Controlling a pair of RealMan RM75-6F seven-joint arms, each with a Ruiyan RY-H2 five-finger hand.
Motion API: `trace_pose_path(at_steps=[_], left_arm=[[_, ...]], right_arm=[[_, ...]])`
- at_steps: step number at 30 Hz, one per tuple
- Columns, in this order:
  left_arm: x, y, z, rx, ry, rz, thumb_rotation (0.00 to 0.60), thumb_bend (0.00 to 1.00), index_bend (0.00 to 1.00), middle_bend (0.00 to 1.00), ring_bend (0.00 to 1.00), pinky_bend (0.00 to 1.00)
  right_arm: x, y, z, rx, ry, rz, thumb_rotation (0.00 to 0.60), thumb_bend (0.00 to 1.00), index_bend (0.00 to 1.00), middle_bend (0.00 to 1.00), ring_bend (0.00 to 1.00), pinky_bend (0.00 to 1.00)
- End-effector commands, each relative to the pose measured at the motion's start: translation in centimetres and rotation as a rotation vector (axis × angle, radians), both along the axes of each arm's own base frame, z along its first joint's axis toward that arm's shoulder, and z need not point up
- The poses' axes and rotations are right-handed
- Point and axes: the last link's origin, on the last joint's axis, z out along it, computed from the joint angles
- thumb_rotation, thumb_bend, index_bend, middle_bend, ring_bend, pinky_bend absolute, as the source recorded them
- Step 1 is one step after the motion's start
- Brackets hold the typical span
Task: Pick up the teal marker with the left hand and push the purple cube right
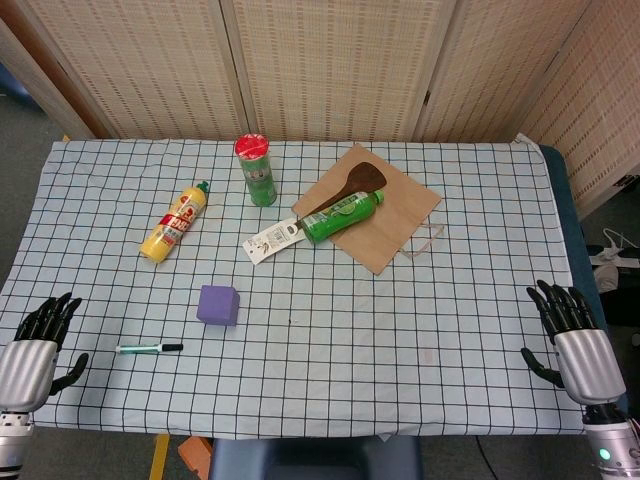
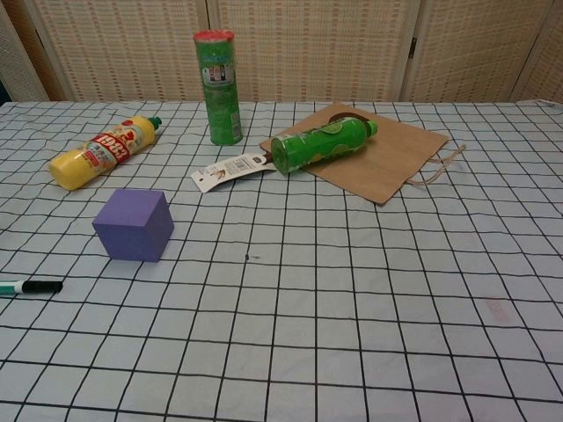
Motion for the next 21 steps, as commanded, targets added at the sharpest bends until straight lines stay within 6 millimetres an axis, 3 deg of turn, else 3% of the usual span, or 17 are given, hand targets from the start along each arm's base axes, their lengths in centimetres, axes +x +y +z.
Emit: trace_pose_path(at_steps=[1, 6, 9, 15, 18, 21], left_arm=[[0.1, 0.0, -0.3, -0.011, 0.005, 0.004, 0.6, 0.36, 0.0, 0.0, 0.0, 0.15], [0.6, 0.1, -1.1, -0.019, 0.005, -0.009, 0.6, 0.36, 0.0, 0.0, 0.0, 0.18], [1.2, 0.0, -2.4, -0.009, 0.012, -0.036, 0.6, 0.36, 0.0, 0.01, 0.01, 0.27], [2.2, -0.3, -6.4, -0.087, 0.113, -0.084, 0.6, 0.36, 0.08, 0.2, 0.26, 0.58], [2.7, 0.0, -7.8, -0.115, 0.183, -0.086, 0.6, 0.36, 0.1, 0.23, 0.44, 0.78], [2.9, 0.6, -9.2, -0.155, 0.233, -0.09, 0.6, 0.36, 0.13, 0.25, 0.57, 0.88]], right_arm=[[0.0, 0.1, 0.1, -0.002, 0.0, 0.002, 0.6, 0.17, 0.0, 0.0, 0.0, 0.0], [-0.1, 0.4, 0.4, -0.011, -0.004, 0.001, 0.6, 0.17, 0.0, 0.0, 0.0, 0.0], [-0.2, 0.6, 0.6, -0.016, -0.005, -0.005, 0.6, 0.17, 0.0, 0.0, 0.0, 0.0], [-0.3, 0.7, 0.8, -0.01, -0.014, -0.023, 0.6, 0.17, 0.0, 0.0, 0.0, 0.0], [-0.2, 0.7, 0.7, -0.004, -0.014, -0.021, 0.6, 0.17, 0.0, 0.0, 0.0, 0.0], [-0.2, 0.6, 0.7, -0.001, -0.011, -0.021, 0.6, 0.17, 0.0, 0.0, 0.0, 0.0]])
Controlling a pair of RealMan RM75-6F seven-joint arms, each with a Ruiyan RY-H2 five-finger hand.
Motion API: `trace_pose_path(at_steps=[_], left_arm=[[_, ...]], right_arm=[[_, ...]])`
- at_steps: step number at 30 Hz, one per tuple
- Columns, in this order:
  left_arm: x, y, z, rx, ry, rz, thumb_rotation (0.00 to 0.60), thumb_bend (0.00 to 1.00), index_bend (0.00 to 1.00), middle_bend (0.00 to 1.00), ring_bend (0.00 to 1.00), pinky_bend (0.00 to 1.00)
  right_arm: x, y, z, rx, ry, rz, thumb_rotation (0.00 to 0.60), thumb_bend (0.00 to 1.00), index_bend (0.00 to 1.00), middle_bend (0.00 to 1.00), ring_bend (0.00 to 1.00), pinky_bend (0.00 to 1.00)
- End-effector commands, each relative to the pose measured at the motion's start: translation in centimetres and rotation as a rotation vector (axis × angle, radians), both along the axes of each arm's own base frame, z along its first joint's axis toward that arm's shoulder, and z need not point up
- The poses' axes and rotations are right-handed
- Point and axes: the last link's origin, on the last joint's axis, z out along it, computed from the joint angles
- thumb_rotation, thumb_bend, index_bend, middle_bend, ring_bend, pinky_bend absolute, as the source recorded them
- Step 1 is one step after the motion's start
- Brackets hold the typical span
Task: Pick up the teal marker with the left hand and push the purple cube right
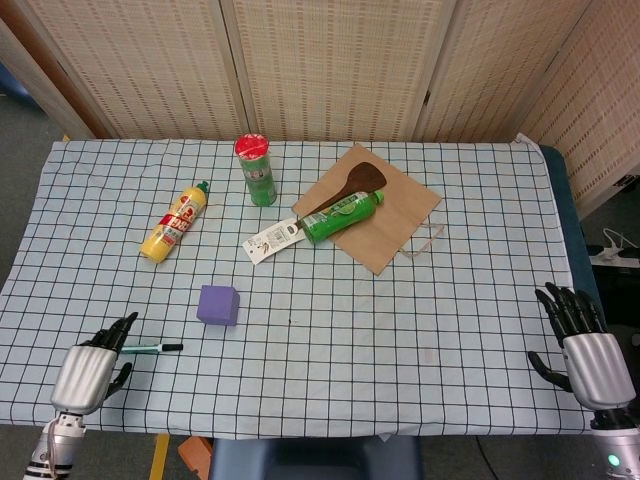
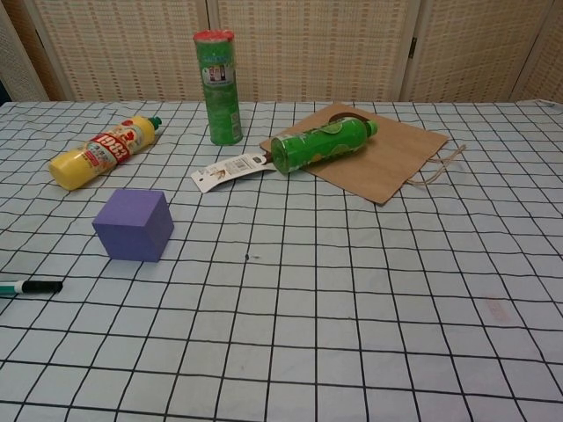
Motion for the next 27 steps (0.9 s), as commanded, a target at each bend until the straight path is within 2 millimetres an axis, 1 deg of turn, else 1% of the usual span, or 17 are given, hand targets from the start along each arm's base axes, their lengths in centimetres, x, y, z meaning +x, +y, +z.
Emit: trace_pose_path(at_steps=[1, 6, 10, 13, 18, 25, 27], left_arm=[[0.4, 0.8, -2.8, -0.076, 0.084, -0.007, 0.6, 0.36, 0.16, 0.27, 0.6, 0.9], [-0.5, 2.0, -4.3, -0.093, 0.181, 0.011, 0.6, 0.36, 0.22, 0.31, 0.66, 0.94], [-1.0, 2.7, -5.5, -0.099, 0.203, 0.018, 0.6, 0.36, 0.23, 0.33, 0.68, 0.96], [-1.5, 3.1, -5.9, -0.083, 0.244, 0.009, 0.6, 0.37, 0.25, 0.34, 0.68, 0.96], [-2.1, 3.3, -6.3, -0.095, 0.264, 0.013, 0.6, 0.37, 0.3, 0.37, 0.68, 0.96], [-2.9, 3.6, -6.6, -0.1, 0.294, 0.015, 0.6, 0.37, 0.42, 0.43, 0.69, 0.96], [-3.1, 3.7, -6.7, -0.099, 0.304, 0.015, 0.6, 0.38, 0.44, 0.44, 0.69, 0.96]], right_arm=[[0.0, 0.0, 0.0, -0.001, 0.0, -0.001, 0.6, 0.17, 0.0, 0.0, 0.0, 0.0], [0.0, -0.1, -0.1, -0.001, 0.007, -0.006, 0.6, 0.17, 0.0, 0.0, 0.0, 0.0], [0.0, -0.2, -0.3, 0.006, 0.016, -0.009, 0.6, 0.17, 0.0, 0.0, 0.0, 0.0], [0.0, -0.2, -0.5, 0.013, 0.021, -0.011, 0.6, 0.17, 0.0, 0.0, 0.0, 0.0], [0.1, -0.2, -0.6, 0.016, 0.023, -0.011, 0.6, 0.17, 0.0, 0.0, 0.0, 0.0], [0.1, -0.2, -0.8, 0.027, 0.028, -0.014, 0.6, 0.17, 0.0, 0.0, 0.0, 0.0], [0.1, -0.2, -0.8, 0.031, 0.029, -0.014, 0.6, 0.17, 0.0, 0.0, 0.0, 0.0]])
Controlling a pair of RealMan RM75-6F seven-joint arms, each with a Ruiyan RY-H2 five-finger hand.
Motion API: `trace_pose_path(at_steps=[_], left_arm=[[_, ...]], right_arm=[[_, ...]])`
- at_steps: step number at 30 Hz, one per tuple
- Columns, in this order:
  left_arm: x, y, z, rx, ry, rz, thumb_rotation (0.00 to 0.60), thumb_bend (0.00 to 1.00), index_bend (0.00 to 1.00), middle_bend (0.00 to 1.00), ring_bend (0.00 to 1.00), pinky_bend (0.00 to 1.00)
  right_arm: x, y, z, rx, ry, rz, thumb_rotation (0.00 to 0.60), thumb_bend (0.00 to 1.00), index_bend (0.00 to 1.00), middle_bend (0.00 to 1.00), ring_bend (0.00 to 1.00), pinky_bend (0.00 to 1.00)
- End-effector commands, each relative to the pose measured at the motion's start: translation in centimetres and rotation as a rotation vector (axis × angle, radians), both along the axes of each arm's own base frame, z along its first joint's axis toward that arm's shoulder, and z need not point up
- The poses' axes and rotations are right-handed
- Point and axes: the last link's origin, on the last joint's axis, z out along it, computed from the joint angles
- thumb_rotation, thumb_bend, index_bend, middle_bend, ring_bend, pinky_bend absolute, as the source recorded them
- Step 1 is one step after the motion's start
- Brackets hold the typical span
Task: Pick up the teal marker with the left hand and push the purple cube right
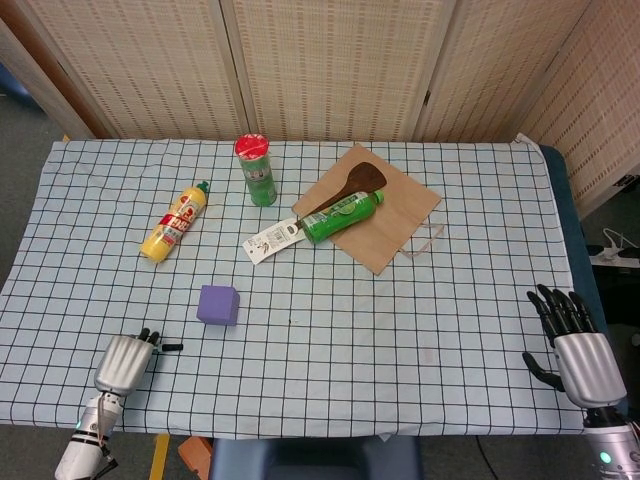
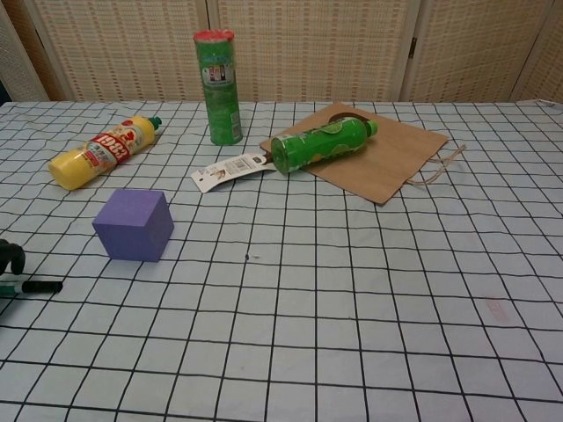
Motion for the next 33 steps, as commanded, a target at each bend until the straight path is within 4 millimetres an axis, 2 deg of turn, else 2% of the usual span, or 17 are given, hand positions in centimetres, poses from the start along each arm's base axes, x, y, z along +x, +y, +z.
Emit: trace_pose_path(at_steps=[1, 10, 20, 25, 33], left_arm=[[-0.3, 0.2, -0.1, 0.0, 0.012, 0.0, 0.6, 0.38, 0.45, 0.45, 0.69, 0.96], [-0.9, 0.5, -0.3, 0.007, 0.019, 0.009, 0.6, 0.41, 0.51, 0.52, 0.7, 0.97], [-0.7, 0.6, 0.2, 0.038, -0.016, -0.022, 0.6, 0.48, 0.66, 0.68, 0.72, 0.98], [0.0, 1.9, 1.4, 0.099, -0.076, -0.125, 0.6, 0.56, 0.8, 0.81, 0.77, 1.0], [0.0, 6.2, 3.2, 0.115, -0.104, -0.256, 0.6, 0.57, 0.83, 0.84, 0.79, 1.0]], right_arm=[[0.0, 0.0, 0.0, 0.004, 0.002, 0.0, 0.6, 0.17, 0.0, 0.0, 0.0, 0.0], [0.1, 0.2, -0.1, 0.014, 0.004, 0.003, 0.6, 0.17, 0.0, 0.0, 0.0, 0.0], [0.1, 0.1, -0.3, 0.02, 0.009, 0.0, 0.6, 0.17, 0.0, 0.0, 0.0, 0.0], [0.1, 0.1, -0.4, 0.024, 0.018, -0.005, 0.6, 0.17, 0.0, 0.0, 0.0, 0.0], [0.0, -0.1, -0.5, 0.014, 0.028, -0.018, 0.6, 0.17, 0.0, 0.0, 0.0, 0.0]])
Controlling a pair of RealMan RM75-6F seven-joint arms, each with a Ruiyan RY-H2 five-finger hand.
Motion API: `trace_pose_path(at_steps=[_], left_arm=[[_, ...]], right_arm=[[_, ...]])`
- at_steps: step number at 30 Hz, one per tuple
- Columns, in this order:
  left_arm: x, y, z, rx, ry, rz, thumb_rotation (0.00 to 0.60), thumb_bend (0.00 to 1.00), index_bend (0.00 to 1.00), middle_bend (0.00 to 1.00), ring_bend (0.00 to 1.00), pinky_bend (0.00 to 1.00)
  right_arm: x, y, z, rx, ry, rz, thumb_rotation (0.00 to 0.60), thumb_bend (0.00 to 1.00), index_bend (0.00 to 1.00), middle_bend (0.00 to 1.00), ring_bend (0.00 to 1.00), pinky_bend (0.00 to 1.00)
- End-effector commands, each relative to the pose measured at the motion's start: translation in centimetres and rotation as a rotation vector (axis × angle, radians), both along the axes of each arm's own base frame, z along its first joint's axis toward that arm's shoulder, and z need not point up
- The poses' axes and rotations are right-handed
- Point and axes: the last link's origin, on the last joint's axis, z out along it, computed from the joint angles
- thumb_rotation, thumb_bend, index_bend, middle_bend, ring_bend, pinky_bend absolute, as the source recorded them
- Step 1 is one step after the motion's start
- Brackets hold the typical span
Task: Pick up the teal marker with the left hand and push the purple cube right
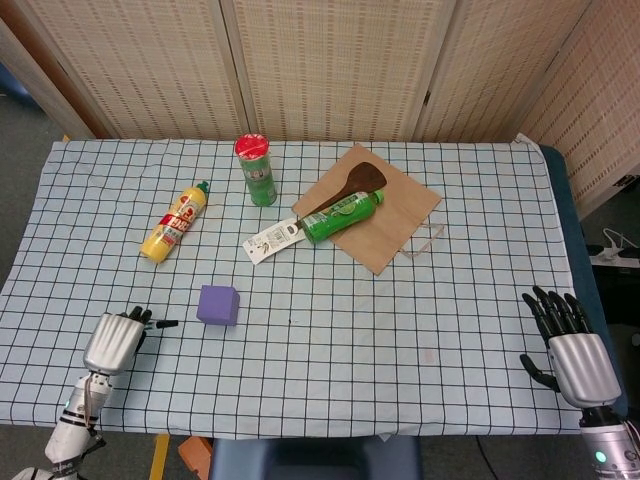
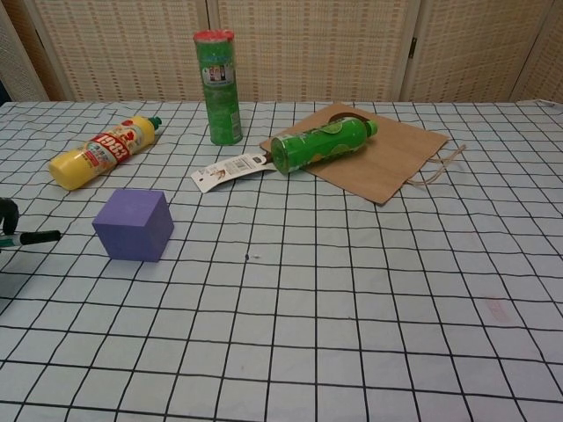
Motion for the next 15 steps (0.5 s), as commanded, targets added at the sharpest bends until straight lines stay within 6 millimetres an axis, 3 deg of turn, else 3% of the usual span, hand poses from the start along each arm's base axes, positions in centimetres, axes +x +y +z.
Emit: trace_pose_path(at_steps=[1, 7, 15], left_arm=[[0.5, 3.0, 0.7, -0.005, -0.023, -0.08, 0.6, 0.57, 0.83, 0.84, 0.79, 1.0], [0.3, 5.9, 0.1, -0.056, 0.038, -0.105, 0.6, 0.57, 0.83, 0.84, 0.79, 1.0], [1.2, 7.0, -2.0, -0.105, 0.072, -0.155, 0.6, 0.57, 0.83, 0.84, 0.79, 1.0]], right_arm=[[0.0, 0.0, 0.0, -0.005, 0.004, -0.005, 0.6, 0.17, 0.0, 0.0, 0.0, 0.0], [-0.1, -0.2, -0.1, -0.013, 0.009, -0.017, 0.6, 0.17, 0.0, 0.0, 0.0, 0.0], [-0.2, -0.4, -0.1, -0.015, 0.015, -0.026, 0.6, 0.17, 0.0, 0.0, 0.0, 0.0]])
